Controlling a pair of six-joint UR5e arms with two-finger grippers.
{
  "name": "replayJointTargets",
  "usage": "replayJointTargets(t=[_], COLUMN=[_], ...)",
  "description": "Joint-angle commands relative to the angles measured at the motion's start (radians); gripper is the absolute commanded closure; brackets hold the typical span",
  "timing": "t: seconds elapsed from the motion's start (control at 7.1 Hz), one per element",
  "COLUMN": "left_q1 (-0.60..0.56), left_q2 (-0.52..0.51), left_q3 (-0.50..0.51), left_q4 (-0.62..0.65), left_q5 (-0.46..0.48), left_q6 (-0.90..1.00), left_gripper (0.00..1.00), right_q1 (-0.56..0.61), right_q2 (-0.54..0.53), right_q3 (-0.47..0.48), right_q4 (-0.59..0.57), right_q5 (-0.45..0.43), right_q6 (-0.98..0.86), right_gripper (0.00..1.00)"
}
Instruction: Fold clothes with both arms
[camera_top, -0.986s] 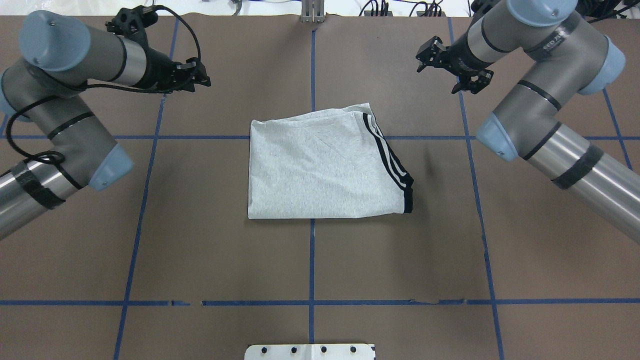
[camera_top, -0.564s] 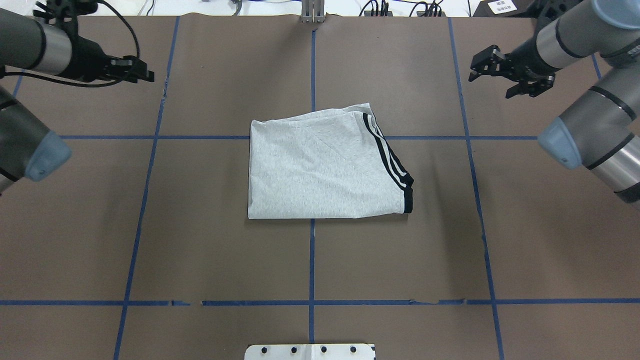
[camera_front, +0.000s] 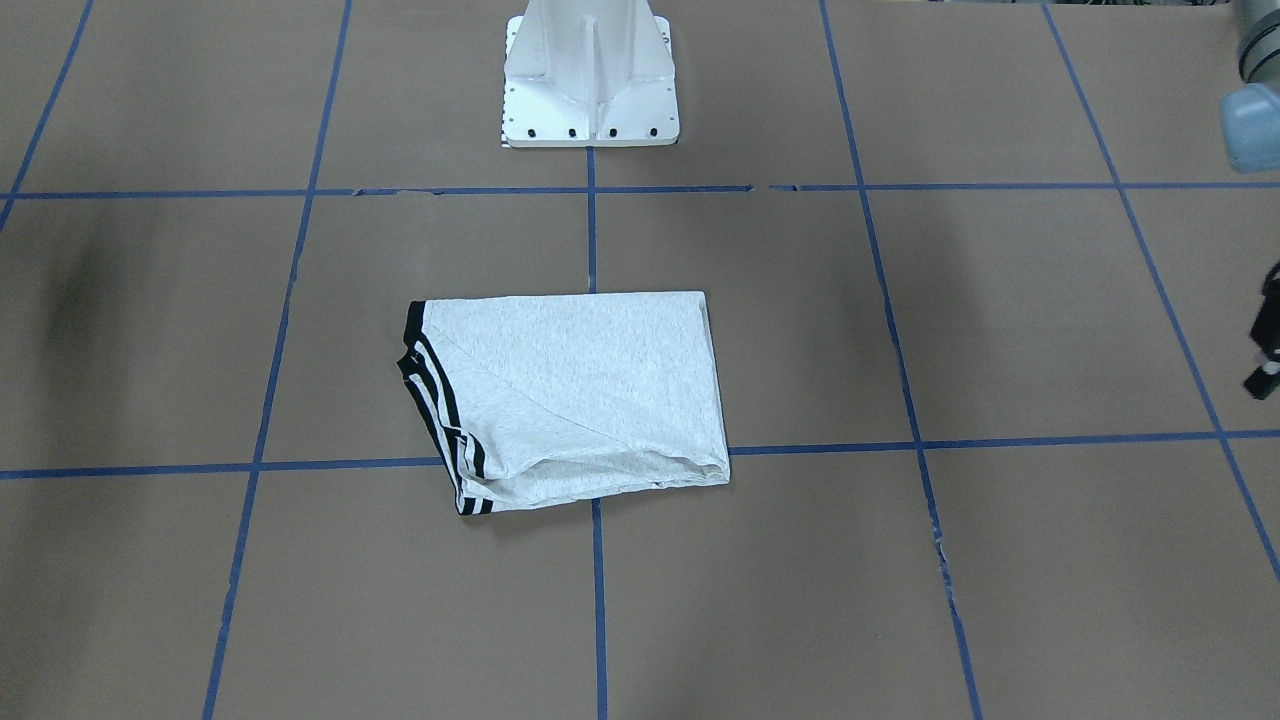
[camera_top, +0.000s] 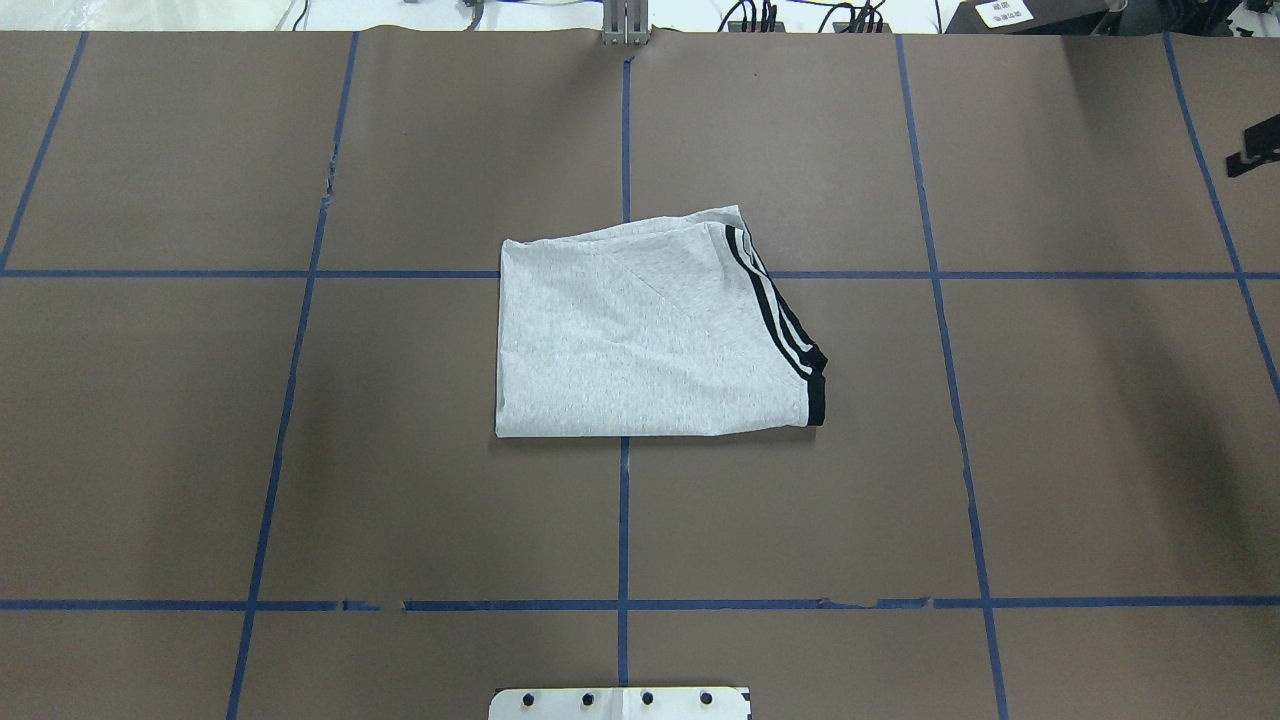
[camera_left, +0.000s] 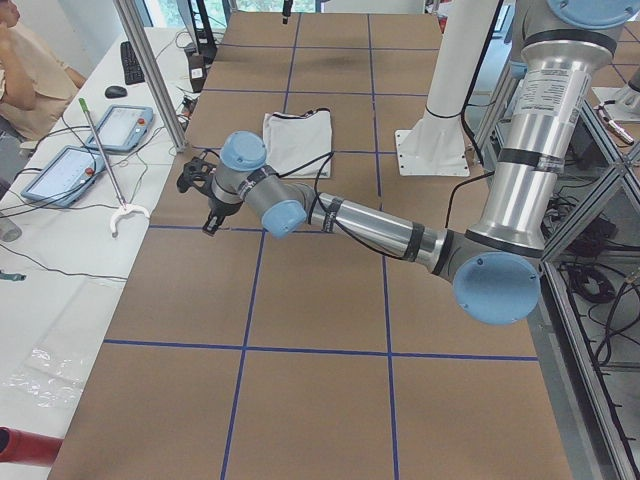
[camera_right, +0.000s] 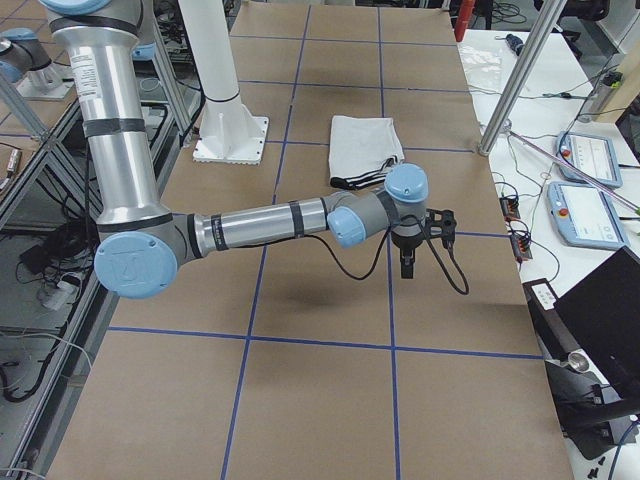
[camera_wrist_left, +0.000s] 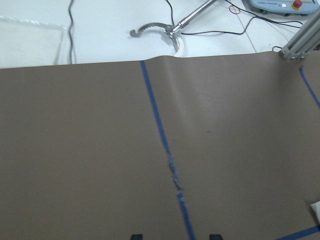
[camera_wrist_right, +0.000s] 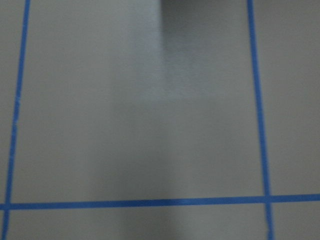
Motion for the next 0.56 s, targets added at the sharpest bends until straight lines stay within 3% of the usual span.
replayJointTargets(t=[0.0, 0.14, 0.42], left_q1=[-0.089, -0.092, -0.112], left_q2=[-0.007, -0.026, -0.005], left_q3=[-0.010, -0.035, -0.037], left_q4=[0.304, 0.402, 0.409], left_q5=[-0.002, -0.003, -0.009], left_q6=[0.325, 0.328, 0.332], left_gripper=[0.37, 0.00, 0.00], right_q1=[0.147, 0.155, 0.153], right_q2=[-0.011, -0.017, -0.053], right_q3=[0.017, 0.006, -0.011], right_q4=[-0.294, -0.359, -0.360], right_q5=[0.007, -0.008, -0.006], right_q6=[-0.412, -0.503, -0.521], right_gripper=[0.00, 0.00, 0.00])
